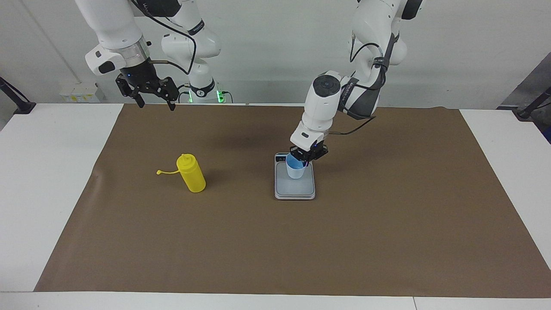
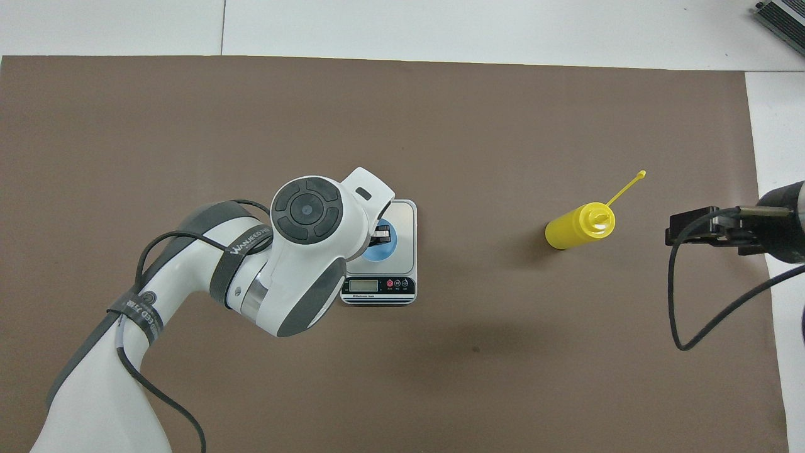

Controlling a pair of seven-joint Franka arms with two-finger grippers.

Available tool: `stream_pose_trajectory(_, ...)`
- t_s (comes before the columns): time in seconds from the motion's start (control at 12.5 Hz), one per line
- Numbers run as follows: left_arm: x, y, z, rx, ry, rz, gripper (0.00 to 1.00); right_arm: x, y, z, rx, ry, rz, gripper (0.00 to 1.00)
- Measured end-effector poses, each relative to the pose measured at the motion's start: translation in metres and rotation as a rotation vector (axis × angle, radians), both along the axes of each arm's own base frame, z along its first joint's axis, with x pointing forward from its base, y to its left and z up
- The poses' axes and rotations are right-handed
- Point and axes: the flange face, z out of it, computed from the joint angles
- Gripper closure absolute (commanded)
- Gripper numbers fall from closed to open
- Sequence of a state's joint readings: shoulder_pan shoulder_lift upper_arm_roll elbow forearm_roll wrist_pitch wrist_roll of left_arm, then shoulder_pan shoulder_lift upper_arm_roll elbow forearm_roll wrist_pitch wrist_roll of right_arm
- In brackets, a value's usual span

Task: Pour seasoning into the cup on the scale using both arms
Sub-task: 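Lower the blue cup onto the scale and open the left gripper, then withdraw the left gripper from the cup back toward its rest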

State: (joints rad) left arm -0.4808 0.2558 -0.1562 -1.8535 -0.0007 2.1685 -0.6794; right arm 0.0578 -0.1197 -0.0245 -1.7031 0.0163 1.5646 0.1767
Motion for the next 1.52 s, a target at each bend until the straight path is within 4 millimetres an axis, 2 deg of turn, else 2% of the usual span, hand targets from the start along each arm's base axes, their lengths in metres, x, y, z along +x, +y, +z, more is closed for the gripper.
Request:
stream_pose_trajectory(0.64, -0.004, -0.006, -0.004, -0.012, -0.014, 0.003, 1.00, 0.000, 0.000, 0.000, 0.000, 0.000, 0.000, 0.00)
stream_pose_trajectory(0.72, -0.004, -0.006, -0.004, -0.011, -0.014, 0.004, 0.97, 0.000, 0.000, 0.000, 0.000, 0.000, 0.000, 0.00)
stream_pose_trajectory(0.88, -0.004, -0.005, -0.005, -0.011, -0.013, 0.005, 0.01, 0.000, 0.000, 0.000, 0.000, 0.000, 0.000, 0.00)
stream_pose_trajectory(1.28, 0.003, 0.001, 0.002, -0.009, -0.025, 0.019, 0.00, 0.000, 0.000, 0.000, 0.000, 0.000, 0.000, 0.00)
stream_pose_trajectory(1.36, 0.009, 0.008, 0.011, 0.004, -0.037, 0.025, 0.00, 0.000, 0.000, 0.000, 0.000, 0.000, 0.000, 0.00)
stream_pose_trajectory(1.52, 0.029, 0.036, 0.039, 0.016, -0.067, 0.063, 0.00, 0.000, 0.000, 0.000, 0.000, 0.000, -0.001, 0.00)
